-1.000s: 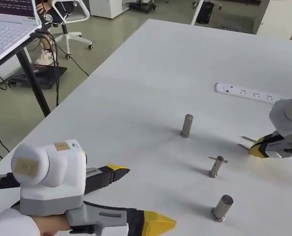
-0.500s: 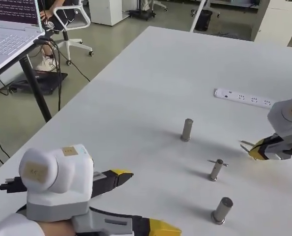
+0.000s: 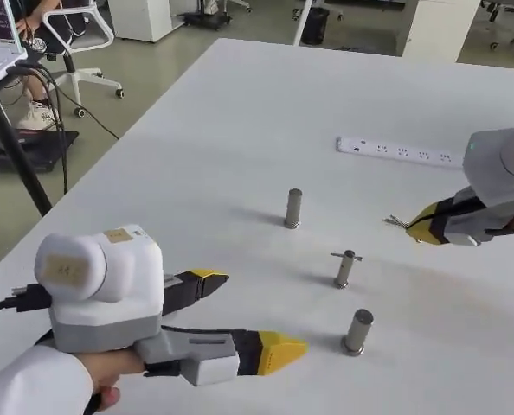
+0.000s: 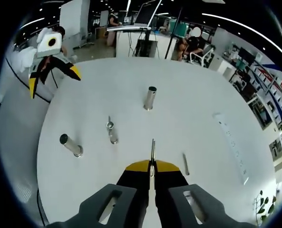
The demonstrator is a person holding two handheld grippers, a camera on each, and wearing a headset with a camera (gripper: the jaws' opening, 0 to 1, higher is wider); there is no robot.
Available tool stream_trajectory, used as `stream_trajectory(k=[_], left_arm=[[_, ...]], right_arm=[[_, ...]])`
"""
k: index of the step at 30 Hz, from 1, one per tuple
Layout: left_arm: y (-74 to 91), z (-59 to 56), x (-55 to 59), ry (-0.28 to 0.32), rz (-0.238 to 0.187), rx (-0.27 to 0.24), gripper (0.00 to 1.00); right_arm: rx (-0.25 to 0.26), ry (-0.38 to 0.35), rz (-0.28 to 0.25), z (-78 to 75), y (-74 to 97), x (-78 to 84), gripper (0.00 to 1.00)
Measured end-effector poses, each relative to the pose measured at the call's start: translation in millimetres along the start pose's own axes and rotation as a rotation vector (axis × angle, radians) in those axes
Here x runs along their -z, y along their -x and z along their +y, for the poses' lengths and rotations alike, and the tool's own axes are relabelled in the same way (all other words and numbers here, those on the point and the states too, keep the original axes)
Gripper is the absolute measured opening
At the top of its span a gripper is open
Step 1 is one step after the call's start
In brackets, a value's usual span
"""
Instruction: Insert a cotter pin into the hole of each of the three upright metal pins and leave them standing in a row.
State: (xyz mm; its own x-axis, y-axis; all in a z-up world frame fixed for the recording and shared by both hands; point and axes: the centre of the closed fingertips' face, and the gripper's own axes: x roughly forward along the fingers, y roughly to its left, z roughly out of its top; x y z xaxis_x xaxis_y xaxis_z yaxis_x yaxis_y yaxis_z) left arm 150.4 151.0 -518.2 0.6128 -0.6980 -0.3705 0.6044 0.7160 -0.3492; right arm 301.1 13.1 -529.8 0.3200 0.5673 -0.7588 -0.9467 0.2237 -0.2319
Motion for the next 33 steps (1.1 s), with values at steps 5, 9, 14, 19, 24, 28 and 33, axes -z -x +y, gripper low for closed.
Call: stream_trajectory(k=[5,9,14,19,24,28,33], left_arm=[[-16.0,-6.6,-7.7,-0.025,0.024,0.04,0.7],[-28.4,-12.5,-15.8,-0.043,0.038,0.08,0.67],[-43.3,-27.0,-28.3,0.057,0.04,0.158,0.46],[-61.0,-43.1,-33.6,0.058,0.073,0.201,0.41],[-77.6,-58.0,-36.5,0.083,0.09,0.239,0.32],[-84.3,-70.1,-32.8,0.09,0.126,0.273,0.27],[-87.8,-77.2,-25.2,0.101,0.172,0.296,0.19]], right_arm=[[-0.02,0.019,-0.052,30.4,12.8,-0.7,0.0],[-0.009,0.048,-0.067,48.4,20.5,-3.2,0.0],[-0.013,0.061,-0.074,70.5,28.0,-1.3,0.0],[0.001,0.058,-0.105,85.9,35.3,-4.8,0.0],[0.015,0.039,-0.154,102.2,41.9,-12.0,0.0],[0.026,0.051,-0.163,110.8,40.7,-14.3,0.0],[0.023,0.059,-0.192,120.1,39.1,-21.5,0.0]])
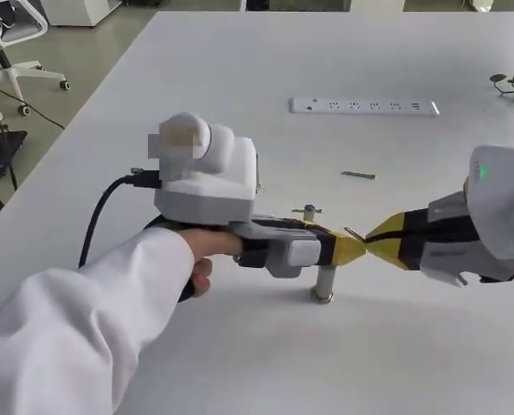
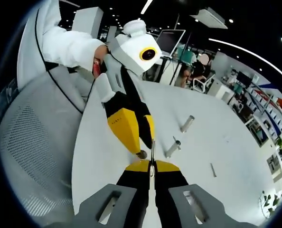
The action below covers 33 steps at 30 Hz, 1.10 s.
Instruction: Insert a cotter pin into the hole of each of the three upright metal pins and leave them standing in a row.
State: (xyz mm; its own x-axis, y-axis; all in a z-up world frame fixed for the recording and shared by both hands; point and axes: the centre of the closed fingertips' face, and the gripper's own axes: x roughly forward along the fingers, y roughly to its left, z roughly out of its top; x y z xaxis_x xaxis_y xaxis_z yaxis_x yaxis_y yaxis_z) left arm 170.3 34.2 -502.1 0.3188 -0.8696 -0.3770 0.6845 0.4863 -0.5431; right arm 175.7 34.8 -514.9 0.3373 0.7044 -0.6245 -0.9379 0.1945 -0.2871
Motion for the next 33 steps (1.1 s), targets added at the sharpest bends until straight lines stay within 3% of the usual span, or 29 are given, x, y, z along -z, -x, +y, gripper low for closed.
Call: stream_trajectory(k=[15,33], left_arm=[[1.4,1.3,4.0,0.068,0.044,0.011,0.02],[-3.3,-2.6,11.8,0.092,0.098,0.032,0.01]], right_arm=[[0.004,0.073,0.008,8.2,1.9,-2.7,0.0],[-0.011,0.16,0.029,13.4,2.9,-3.3,0.0]])
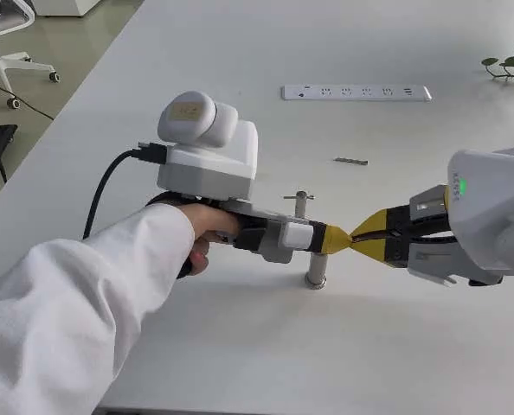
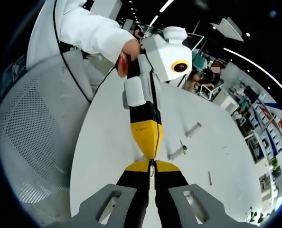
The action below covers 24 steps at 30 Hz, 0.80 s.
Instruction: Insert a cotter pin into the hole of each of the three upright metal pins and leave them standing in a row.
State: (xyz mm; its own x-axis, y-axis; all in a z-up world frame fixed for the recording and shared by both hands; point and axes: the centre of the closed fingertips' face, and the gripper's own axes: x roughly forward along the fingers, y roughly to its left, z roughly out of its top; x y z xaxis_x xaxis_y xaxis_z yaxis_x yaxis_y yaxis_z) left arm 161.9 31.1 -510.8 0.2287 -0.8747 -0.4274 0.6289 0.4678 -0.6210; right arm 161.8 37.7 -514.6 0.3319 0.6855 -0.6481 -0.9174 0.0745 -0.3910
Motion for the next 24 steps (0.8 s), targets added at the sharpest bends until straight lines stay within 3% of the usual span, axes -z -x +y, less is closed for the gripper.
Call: stream_trajectory(k=[9,20,24], left_arm=[[-0.6,0.0,-0.3,0.097,-0.015,0.015,0.01],[-1.7,-1.5,8.8,0.05,0.04,0.001,0.0],[-1.6,-1.6,9.3,0.028,0.039,-0.001,0.0]], right_arm=[[-0.001,0.029,0.003,1.3,1.6,-0.7,0.0],[-0.028,0.05,0.004,8.4,-1.3,2.6,0.0],[-0.031,0.047,0.006,8.4,-1.6,2.5,0.0]])
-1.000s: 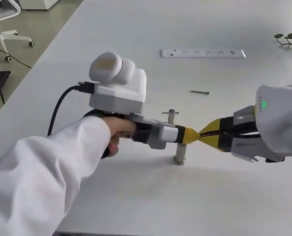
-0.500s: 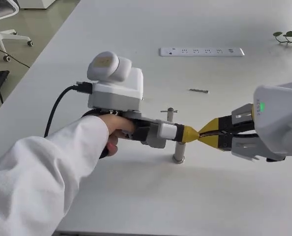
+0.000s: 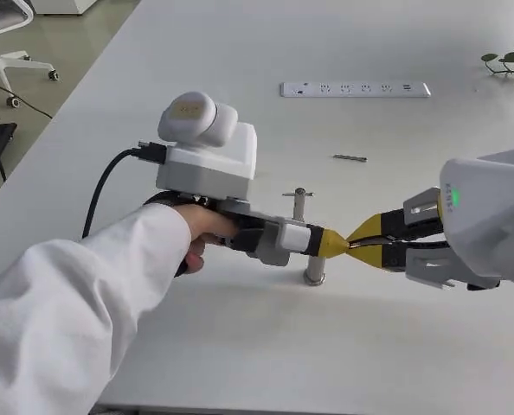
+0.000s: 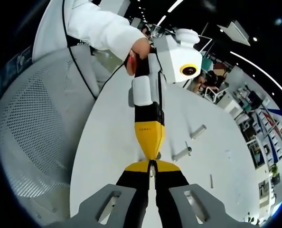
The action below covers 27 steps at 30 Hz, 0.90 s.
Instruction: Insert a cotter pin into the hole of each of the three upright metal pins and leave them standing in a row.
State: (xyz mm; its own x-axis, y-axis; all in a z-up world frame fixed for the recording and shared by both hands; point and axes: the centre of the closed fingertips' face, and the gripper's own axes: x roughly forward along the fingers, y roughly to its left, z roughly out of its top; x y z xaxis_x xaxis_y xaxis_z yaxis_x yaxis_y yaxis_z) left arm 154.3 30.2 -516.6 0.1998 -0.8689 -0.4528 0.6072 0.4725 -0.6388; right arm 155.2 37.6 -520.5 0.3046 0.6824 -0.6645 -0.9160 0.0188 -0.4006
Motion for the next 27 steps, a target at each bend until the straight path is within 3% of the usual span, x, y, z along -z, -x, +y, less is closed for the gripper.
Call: stream_trajectory(k=[4,8,12,17,21,24,27], left_arm=[[0.4,0.3,0.3,-0.008,-0.001,0.003,0.0],[2.3,-0.9,-0.6,-0.001,-0.006,0.01,0.0],[5.3,1.3,-0.1,-0.056,-0.002,-0.004,0.0],[8.9,-1.1,0.1,-0.232,0.002,-0.007,0.0],[10.5,-3.8,1.9,-0.378,0.014,-0.012,0.0],[11.5,-7.5,0.4,-0.495,0.004,-0.008,0.0],[12.1,-9.7,2.3,-0.619,0.024,-0.01,0.0]], right_arm=[[0.0,-0.026,0.012,-1.5,-0.2,4.6,0.0],[0.018,-0.078,-0.01,-5.2,3.5,5.6,0.01],[-0.017,-0.153,-0.025,-1.9,6.8,11.7,0.06],[-0.042,-0.279,-0.051,2.3,7.9,16.8,0.15],[-0.076,-0.368,-0.09,6.3,8.3,17.4,0.14],[-0.101,-0.412,-0.121,9.9,9.1,14.8,0.14],[-0.114,-0.43,-0.131,12.2,8.9,12.5,0.15]])
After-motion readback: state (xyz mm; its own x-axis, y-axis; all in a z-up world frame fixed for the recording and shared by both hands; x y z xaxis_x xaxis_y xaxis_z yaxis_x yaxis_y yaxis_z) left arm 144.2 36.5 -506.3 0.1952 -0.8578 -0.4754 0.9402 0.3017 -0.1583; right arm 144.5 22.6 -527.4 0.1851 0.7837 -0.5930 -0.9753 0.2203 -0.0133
